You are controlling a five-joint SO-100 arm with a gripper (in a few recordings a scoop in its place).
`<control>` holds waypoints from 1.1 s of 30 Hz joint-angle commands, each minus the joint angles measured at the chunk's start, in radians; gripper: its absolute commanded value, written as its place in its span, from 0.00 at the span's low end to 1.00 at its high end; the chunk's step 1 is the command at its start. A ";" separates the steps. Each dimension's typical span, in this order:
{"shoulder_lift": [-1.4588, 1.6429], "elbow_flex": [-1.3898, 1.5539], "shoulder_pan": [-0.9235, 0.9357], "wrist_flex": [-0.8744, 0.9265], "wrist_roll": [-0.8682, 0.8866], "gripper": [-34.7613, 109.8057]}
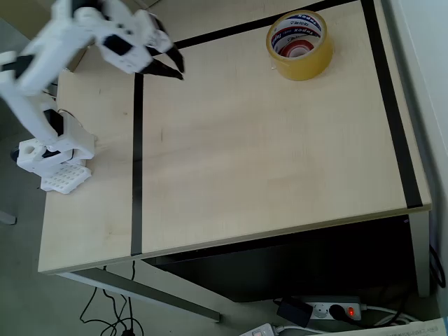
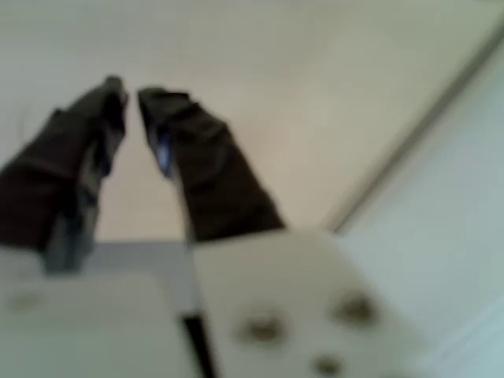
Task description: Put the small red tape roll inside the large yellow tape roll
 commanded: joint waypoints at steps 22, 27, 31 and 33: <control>1.276 1.669 0.008 -0.798 0.281 0.24; 1.786 1.931 -0.009 -0.660 0.310 0.24; 1.790 1.947 0.011 -0.612 0.344 0.24; 1.790 1.948 0.017 -0.601 0.345 0.24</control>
